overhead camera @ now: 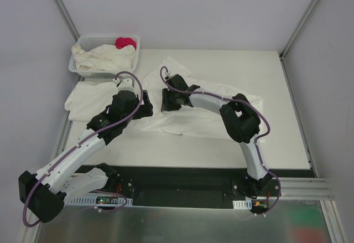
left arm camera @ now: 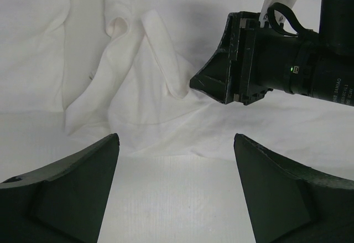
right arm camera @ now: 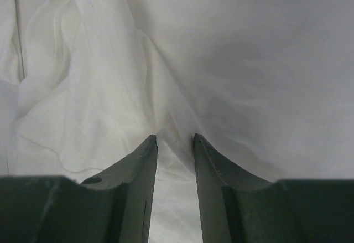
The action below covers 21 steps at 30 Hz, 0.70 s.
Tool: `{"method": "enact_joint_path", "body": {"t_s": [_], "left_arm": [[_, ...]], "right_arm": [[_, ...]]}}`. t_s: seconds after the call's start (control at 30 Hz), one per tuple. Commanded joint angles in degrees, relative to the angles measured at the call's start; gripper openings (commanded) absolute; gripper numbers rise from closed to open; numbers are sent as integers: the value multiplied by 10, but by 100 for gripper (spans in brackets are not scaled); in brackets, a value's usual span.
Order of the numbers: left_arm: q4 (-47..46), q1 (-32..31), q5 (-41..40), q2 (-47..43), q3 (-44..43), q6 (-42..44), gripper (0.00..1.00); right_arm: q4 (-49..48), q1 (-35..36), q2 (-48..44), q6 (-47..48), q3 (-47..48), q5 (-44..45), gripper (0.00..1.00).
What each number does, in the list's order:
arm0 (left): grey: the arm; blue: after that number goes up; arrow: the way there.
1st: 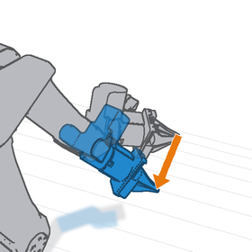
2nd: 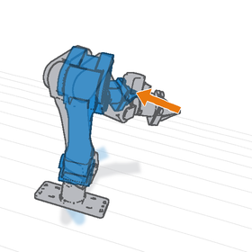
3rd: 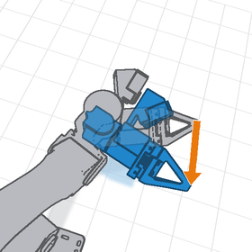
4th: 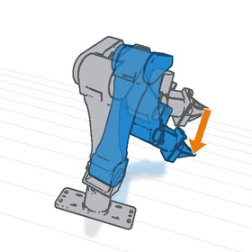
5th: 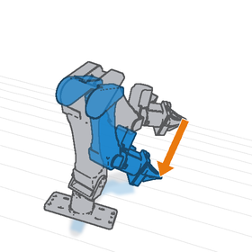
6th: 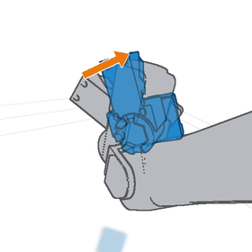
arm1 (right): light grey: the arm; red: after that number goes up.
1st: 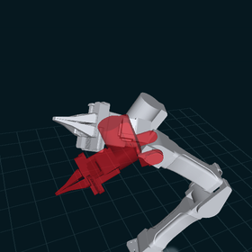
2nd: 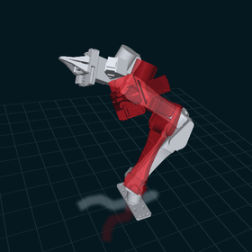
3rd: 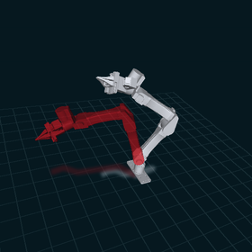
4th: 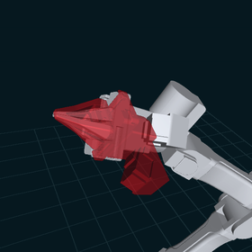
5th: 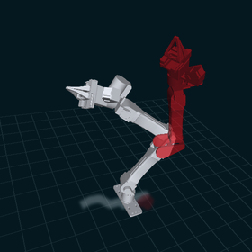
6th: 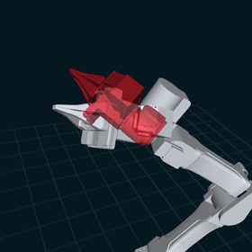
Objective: Fold and stack the t-shirts
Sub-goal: Fold the flattened tshirt in 1/3 of the way
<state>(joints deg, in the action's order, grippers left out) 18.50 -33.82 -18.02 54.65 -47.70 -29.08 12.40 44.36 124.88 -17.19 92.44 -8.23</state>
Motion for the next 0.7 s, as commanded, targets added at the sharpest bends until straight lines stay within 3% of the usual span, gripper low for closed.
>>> {"method": "enact_joint_path", "body": {"t_s": [0.0, 0.07, 0.2, 0.27, 0.67], "left_arm": [[-15, -5, 4, -13, 11, -1, 83], [-15, -5, 3, -15, 12, -3, 83], [-15, -5, 3, -16, 15, -5, 84], [-15, -5, 3, -17, 16, -5, 83], [-16, -5, 4, -10, 14, -4, 83]], "right_arm": [[-4, 5, -39, -9, -7, -6, 34], [-5, 4, -42, -8, -9, -4, 29], [-7, 2, -43, -7, -13, 2, 7], [-7, 1, -43, -7, -12, 4, 2], [3, -32, -51, -1, -2, 17, 1]]}}
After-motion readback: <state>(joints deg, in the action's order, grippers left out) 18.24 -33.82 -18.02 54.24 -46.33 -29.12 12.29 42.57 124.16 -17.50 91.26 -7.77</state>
